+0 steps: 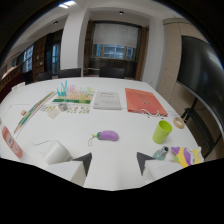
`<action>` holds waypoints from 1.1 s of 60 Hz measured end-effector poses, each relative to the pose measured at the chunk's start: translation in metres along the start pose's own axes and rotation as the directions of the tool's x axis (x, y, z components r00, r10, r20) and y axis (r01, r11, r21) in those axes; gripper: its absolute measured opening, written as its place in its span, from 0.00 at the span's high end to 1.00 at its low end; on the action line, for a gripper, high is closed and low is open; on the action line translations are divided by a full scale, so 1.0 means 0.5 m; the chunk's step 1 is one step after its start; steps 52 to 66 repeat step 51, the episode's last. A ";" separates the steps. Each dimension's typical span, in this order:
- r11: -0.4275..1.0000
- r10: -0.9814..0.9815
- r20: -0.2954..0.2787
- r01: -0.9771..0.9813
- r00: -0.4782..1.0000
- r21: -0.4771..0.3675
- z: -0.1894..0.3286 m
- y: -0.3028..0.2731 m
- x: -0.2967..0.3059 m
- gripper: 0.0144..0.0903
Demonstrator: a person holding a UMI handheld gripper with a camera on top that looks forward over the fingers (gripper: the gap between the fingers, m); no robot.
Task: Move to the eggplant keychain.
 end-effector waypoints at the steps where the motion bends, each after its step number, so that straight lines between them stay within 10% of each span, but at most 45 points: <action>1: 1.000 0.001 0.002 -0.001 1.000 -0.004 0.020 -0.002 0.000 0.07; 22: 0.993 0.041 0.043 -0.036 0.998 -0.110 0.242 0.038 -0.023 0.07; 66: 0.992 0.044 0.055 -0.037 0.997 -0.121 0.265 0.034 -0.031 0.07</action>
